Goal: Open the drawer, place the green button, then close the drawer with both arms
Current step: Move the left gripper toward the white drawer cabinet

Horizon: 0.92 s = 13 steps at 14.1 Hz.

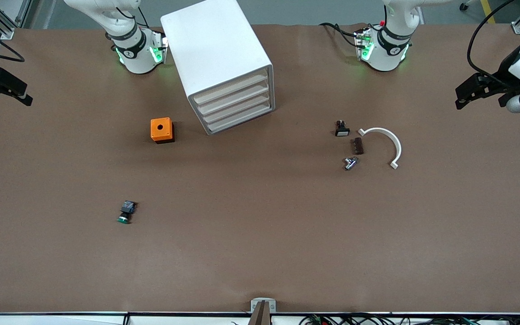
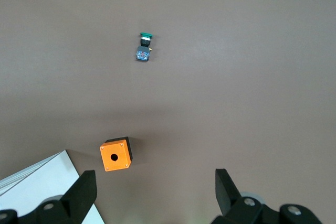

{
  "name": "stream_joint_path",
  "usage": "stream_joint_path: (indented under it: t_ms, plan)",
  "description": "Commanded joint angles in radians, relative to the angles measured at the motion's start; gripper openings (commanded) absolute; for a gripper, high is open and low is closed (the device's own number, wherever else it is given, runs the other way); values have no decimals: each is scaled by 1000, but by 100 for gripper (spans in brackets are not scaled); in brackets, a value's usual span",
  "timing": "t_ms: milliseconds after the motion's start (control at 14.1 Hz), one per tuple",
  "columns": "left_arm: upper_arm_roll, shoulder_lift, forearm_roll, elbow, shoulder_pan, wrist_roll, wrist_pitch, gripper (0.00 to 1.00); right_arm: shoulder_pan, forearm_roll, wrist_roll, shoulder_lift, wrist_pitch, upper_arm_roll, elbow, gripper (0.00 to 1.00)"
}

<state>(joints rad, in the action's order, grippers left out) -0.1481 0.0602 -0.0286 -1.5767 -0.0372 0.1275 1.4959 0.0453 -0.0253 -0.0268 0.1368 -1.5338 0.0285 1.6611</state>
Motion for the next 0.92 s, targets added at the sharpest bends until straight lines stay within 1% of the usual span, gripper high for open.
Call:
stream_joint_path:
  t_ms: [0, 427, 711, 854]
  plan:
    - [1, 3, -5, 15, -6, -3, -22, 100, -4, -12, -8, 18, -5, 2, 6, 100]
    - [1, -16, -4, 40, -4, 6, -33, 100, -4, -12, -8, 18, -5, 1, 6, 100]
    - [-1, -57, -4, 35, 0, -2, -33, 100, -4, -12, -8, 18, -3, 1, 6, 100]
    - [-10, -89, 5, 29, 8, 26, -23, 100, -4, -12, -8, 18, -3, 2, 6, 100]
